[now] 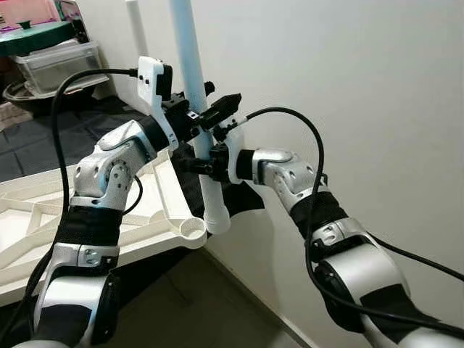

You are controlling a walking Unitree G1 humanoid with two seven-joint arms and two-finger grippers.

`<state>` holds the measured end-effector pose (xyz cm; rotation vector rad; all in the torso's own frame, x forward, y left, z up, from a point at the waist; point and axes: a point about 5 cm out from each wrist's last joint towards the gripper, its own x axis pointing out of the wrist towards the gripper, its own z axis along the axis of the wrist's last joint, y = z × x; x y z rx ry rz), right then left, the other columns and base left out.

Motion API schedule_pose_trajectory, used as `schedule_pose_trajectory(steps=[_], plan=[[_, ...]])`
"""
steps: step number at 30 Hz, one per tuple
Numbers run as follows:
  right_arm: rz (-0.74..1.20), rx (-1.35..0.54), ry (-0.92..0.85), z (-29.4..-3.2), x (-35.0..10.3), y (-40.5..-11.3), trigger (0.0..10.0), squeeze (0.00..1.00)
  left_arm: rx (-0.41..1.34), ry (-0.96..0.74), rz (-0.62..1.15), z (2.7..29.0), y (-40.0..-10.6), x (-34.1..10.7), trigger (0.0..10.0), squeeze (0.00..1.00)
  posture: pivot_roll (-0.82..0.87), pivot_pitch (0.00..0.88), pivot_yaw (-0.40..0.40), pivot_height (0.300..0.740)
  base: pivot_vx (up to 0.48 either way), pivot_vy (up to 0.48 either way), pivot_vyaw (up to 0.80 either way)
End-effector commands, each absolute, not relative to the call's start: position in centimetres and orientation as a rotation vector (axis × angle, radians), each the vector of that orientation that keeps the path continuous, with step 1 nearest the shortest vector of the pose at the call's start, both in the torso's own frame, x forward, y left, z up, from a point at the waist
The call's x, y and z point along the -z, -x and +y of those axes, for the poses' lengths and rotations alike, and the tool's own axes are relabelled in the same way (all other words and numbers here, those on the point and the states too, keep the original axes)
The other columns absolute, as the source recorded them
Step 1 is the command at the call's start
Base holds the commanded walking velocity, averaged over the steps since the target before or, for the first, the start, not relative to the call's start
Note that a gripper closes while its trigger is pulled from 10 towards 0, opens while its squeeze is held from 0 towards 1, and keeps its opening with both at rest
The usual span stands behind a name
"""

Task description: Building children table

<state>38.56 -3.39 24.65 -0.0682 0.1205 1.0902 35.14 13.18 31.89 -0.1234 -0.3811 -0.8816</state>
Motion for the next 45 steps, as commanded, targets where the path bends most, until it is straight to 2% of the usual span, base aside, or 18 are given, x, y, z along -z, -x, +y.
schedule_pose_trajectory(steps=[1,9,11,12,13,15,16,20,23,25,26,31,36,37,39,42,45], plan=[[0.056,-1.031,0.056,-4.1,-26.1,-39.2,0.0,0.0,0.794,0.116,-0.414,15.1,-34.9,-32.3,10.0,0.0,-0.05,0.0,0.015,0.74,0.0,0.0,0.0],[-0.065,-0.901,-0.02,-5.9,-28.2,-40.1,0.0,0.0,0.659,0.128,-0.495,16.9,-34.4,-33.3,10.0,0.0,-0.04,0.0,0.014,0.74,0.0,0.0,0.0],[-0.232,-0.764,-0.178,-7.8,-31.6,-40.8,0.0,0.0,0.472,0.181,-0.614,18.9,-33.2,-34.5,10.0,0.0,-0.04,0.0,0.014,0.74,0.0,0.0,0.0],[-0.232,-0.764,-0.178,-7.8,-31.6,-40.8,0.0,0.0,0.472,0.181,-0.614,18.9,-33.2,-34.5,10.0,0.0,-0.04,0.0,0.014,0.74,0.0,0.0,0.0],[-0.282,-0.724,-0.221,-8.4,-32.5,-40.9,9.1,0.0,0.413,0.197,-0.644,19.1,-32.6,-34.5,10.0,0.0,-0.04,0.0,0.005,0.74,0.0,0.0,0.0],[-0.282,-0.724,-0.221,-8.4,-32.5,-40.9,9.1,0.0,0.413,0.197,-0.644,19.1,-32.6,-34.5,10.0,0.0,-0.04,0.0,0.005,0.74,0.0,0.0,0.0],[-0.317,-0.699,-0.234,-8.7,-32.9,-40.8,10.0,0.0,0.364,0.2,-0.649,19.1,-32.0,-33.9,10.0,0.0,-0.04,0.0,0.002,0.74,0.0,0.0,0.0],[-0.359,-0.681,-0.2,-8.9,-32.5,-40.5,10.0,0.0,0.296,0.227,-0.599,18.1,-30.2,-30.6,10.0,0.0,-0.03,0.0,-0.003,0.74,0.0,0.0,0.0],[-0.317,-0.742,-0.129,-8.4,-30.3,-39.9,10.0,0.0,0.288,0.207,-0.473,16.6,-28.5,-26.2,10.0,0.0,-0.03,0.0,-0.006,0.74,0.0,0.0,0.0],[-0.317,-0.742,-0.129,-8.4,-30.3,-39.9,10.0,0.0,0.288,0.207,-0.473,16.6,-28.5,-26.2,10.0,0.0,-0.03,0.0,-0.006,0.74,0.0,0.0,0.0],[-0.311,-0.777,-0.08,-7.9,-29.3,-39.5,10.0,0.0,0.277,0.183,-0.407,15.8,-27.5,-24.1,10.0,0.0,-0.03,0.0,-0.005,0.74,0.0,0.0,0.0],[-0.319,-0.791,-0.071,-7.7,-29.0,-39.3,10.0,0.0,0.258,0.177,-0.367,15.3,-26.8,-22.8,10.0,0.0,-0.04,0.0,-0.008,0.74,0.0,0.0,0.0],[-0.332,-0.734,-0.023,-7.3,-27.7,-38.9,10.0,0.0,0.133,0.023,-0.179,15.9,-25.8,-18.2,10.0,0.0,-0.03,0.0,-0.012,0.74,0.0,0.0,0.0],[-0.332,-0.734,-0.023,-7.3,-27.7,-38.9,10.0,0.0,0.133,0.023,-0.179,15.9,-25.8,-18.2,10.0,0.0,-0.03,0.0,-0.012,0.74,0.0,0.0,0.0],[-0.325,-0.726,-0.005,-7.2,-27.2,-38.6,10.0,0.0,0.183,-0.076,-0.057,16.0,-25.7,-16.7,10.0,0.0,-0.03,0.0,-0.011,0.74,0.0,0.0,0.0],[-0.322,-0.726,-0.001,-7.2,-27.1,-38.5,10.0,0.0,0.208,-0.094,-0.016,16.0,-25.5,-16.2,10.0,0.0,-0.03,0.0,-0.011,0.74,0.0,0.0,0.0],[-0.318,-0.703,0.012,-7.4,-26.9,-38.5,10.0,0.0,0.334,-0.203,0.102,16.0,-24.7,-14.5,10.0,0.0,-0.03,0.0,-0.006,0.74,0.0,0.0,0.0]])
